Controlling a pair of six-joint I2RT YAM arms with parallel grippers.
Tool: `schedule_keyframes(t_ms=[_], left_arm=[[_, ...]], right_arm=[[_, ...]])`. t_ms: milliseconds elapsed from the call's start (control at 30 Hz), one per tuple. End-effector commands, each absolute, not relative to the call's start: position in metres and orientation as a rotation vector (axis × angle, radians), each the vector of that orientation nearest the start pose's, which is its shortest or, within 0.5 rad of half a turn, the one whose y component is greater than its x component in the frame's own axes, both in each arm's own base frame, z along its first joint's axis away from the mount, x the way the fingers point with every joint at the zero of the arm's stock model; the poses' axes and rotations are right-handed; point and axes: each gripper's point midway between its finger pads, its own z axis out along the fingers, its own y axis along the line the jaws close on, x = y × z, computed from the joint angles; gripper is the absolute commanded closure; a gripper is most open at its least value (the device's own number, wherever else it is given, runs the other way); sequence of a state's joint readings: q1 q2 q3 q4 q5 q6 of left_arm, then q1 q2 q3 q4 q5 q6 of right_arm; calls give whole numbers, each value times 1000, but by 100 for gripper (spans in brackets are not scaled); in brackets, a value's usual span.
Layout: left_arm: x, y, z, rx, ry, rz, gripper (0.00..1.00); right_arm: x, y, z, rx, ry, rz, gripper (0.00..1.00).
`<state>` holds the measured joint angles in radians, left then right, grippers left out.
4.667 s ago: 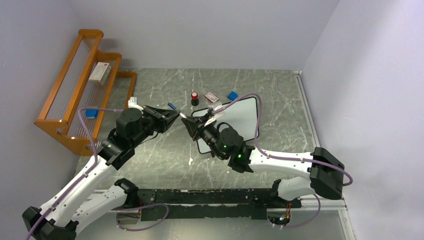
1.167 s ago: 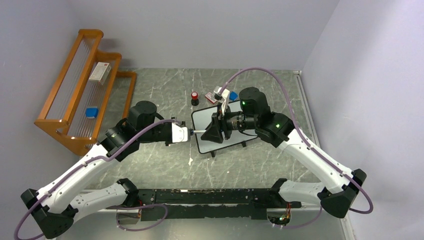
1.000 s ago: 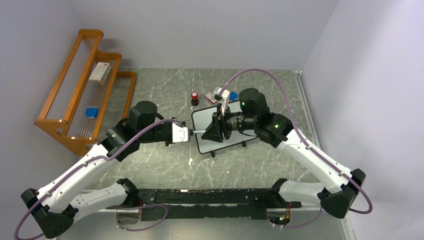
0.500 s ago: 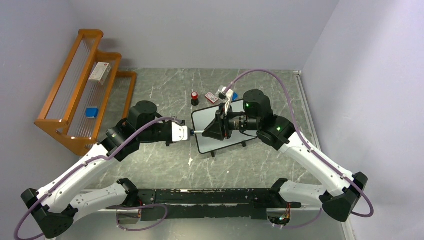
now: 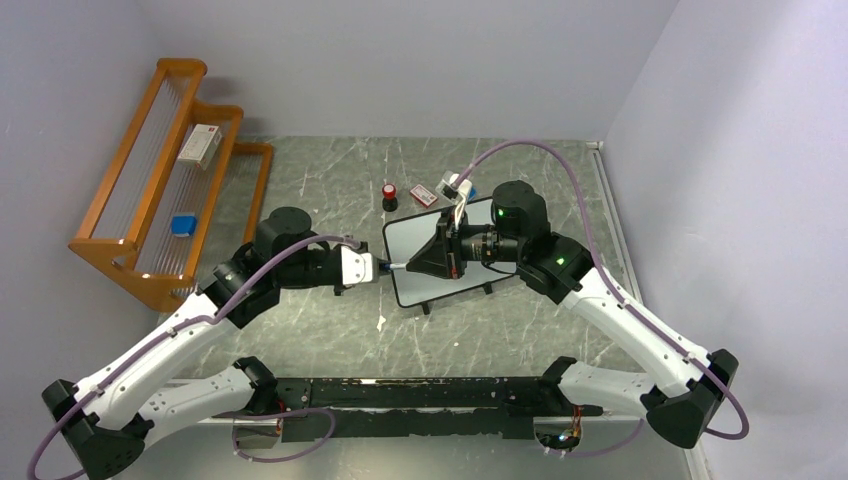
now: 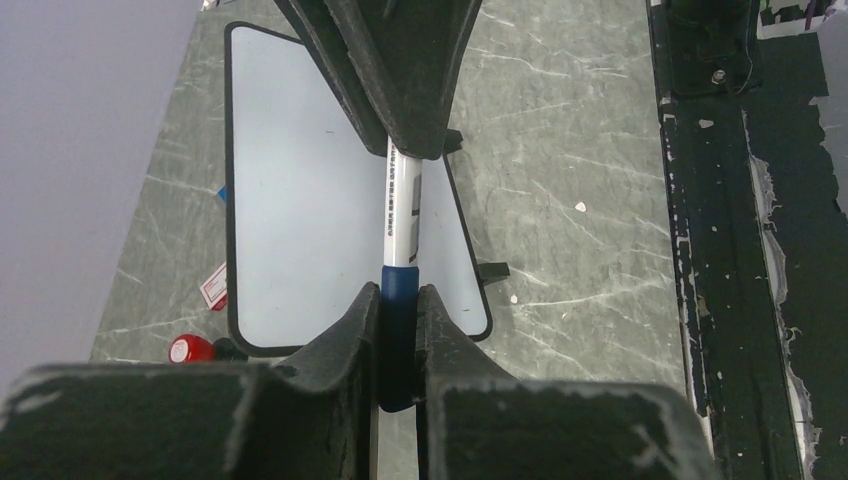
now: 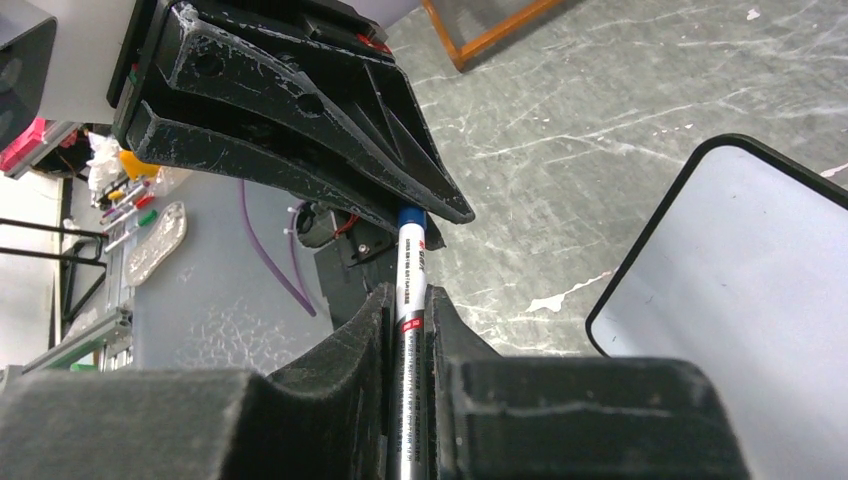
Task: Write a sentence on the whiteboard
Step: Open the whiteboard marker at the center of the board.
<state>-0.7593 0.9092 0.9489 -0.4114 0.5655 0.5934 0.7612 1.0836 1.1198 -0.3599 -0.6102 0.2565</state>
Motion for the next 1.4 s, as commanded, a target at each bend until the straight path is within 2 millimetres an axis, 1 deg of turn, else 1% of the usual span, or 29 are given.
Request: schedule_keyframes(t_ms=[0, 267, 533, 633, 833, 900, 1000, 1133, 1233, 1367], left_arm=[[180, -267, 274, 1437, 1251, -633, 95], [190, -260, 264, 1429, 1287, -583, 95], [207, -247, 259, 1375, 1311, -560, 95], [210, -243, 257, 1356, 1317, -543, 95], [220, -231, 248, 1306, 1362, -467, 95], [223, -226, 249, 1275, 1380, -437, 95], [228, -219, 250, 1203, 1427, -410, 95], [241, -207, 246, 1042, 1554, -385, 95], [257, -197, 240, 817, 1674, -369, 95], [275, -181, 219, 570, 1850, -315, 95]], right_arm=[[152, 305, 324, -957, 1748, 1296, 100], [152, 292, 320, -992, 1763, 1248, 100], [142, 281, 331, -1021, 1703, 1270, 100], [143, 276, 335, -1015, 1685, 1260, 100], [151, 263, 334, -1004, 1699, 1193, 100], [152, 258, 338, -998, 1688, 1167, 100], [152, 251, 344, -986, 1654, 1117, 100], [159, 240, 343, -934, 1634, 1030, 100], [165, 232, 344, -874, 1612, 965, 100], [178, 220, 337, -799, 1631, 863, 100]])
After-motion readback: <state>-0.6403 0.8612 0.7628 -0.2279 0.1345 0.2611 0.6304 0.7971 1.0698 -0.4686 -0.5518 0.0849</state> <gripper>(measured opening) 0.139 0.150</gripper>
